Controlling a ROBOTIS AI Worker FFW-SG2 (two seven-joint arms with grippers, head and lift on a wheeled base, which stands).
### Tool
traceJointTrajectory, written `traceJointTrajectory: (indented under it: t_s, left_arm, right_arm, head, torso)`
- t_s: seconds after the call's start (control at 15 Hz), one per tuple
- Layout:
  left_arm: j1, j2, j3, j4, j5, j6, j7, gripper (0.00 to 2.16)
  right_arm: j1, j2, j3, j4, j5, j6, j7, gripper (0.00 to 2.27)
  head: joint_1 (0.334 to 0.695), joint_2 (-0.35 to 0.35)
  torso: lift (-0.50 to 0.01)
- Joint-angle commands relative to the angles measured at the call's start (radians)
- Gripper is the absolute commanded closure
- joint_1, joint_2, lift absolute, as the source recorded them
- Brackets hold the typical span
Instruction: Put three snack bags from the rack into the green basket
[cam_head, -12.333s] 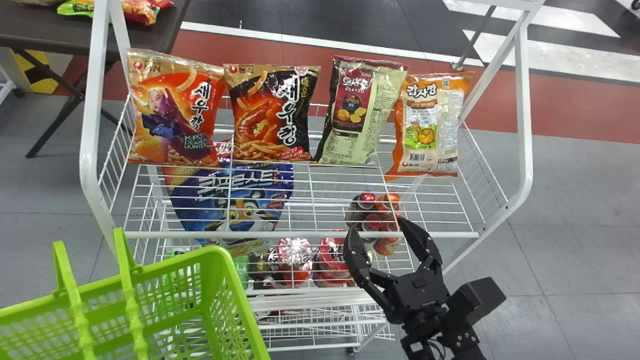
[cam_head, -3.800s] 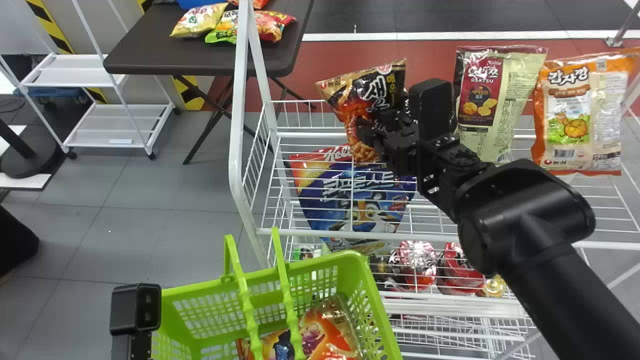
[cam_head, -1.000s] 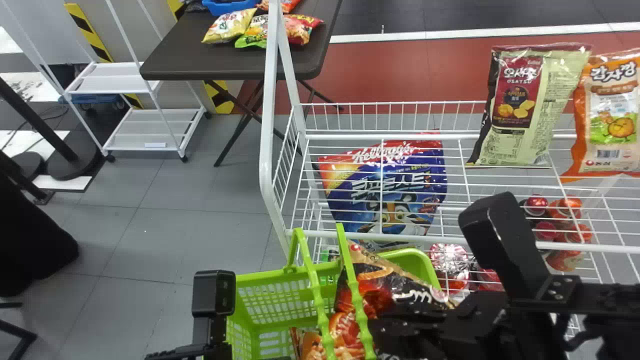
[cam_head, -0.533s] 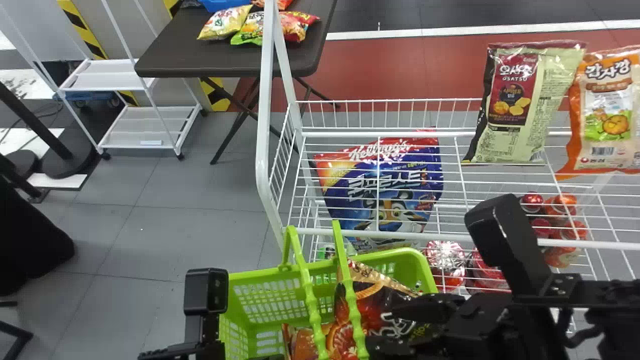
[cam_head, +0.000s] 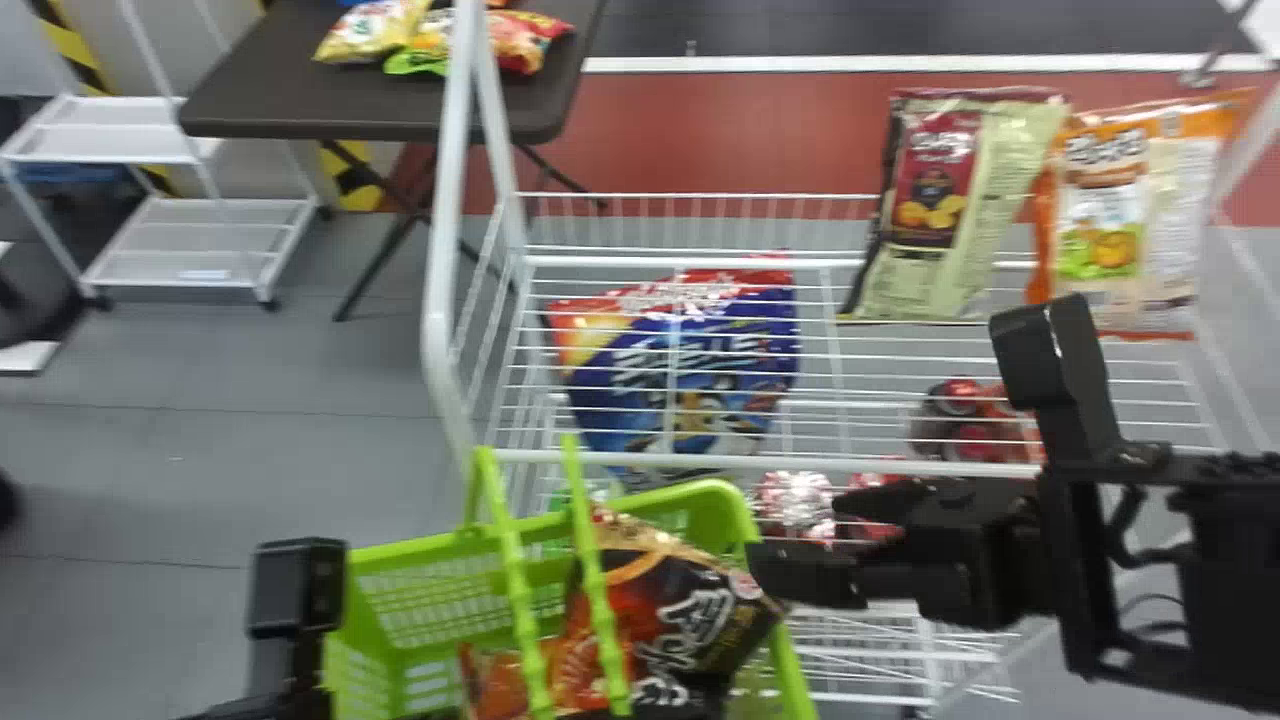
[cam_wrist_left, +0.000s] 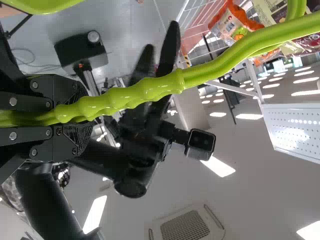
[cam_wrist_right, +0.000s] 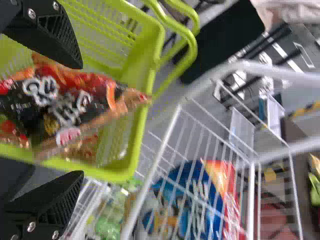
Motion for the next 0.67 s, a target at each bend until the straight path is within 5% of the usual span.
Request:
traceJointTrajectory:
  t_s: [0.0, 0.27, 0.6]
  left_arm:
    - [0.0, -0.003, 0.0, 0.0, 0.0, 0.0, 0.0, 2.15]
    - [0.0, -0.003, 0.003, 0.0, 0.002, 0.0, -0.002, 2.15]
    - [0.0, -0.003, 0.011, 0.0, 0.005, 0.0, -0.002, 2.15]
  right_arm:
    - [-0.008, -0.003, -0.095, 0.04, 0.005, -0.05, 0.01, 0.03]
    - [-0.033, -0.037, -0.222, 0.095, 0.061, -0.167, 0.006, 0.03]
    - [-0.07, -0.097, -0.253, 0.273, 0.236, -0.477, -0.002, 0.03]
  head:
    - [0.695, -0.044]
    - [0.695, -0.183]
    - [0.695, -0.342]
  torso:
    - [0.0]
    - [0.0]
    - [0.0]
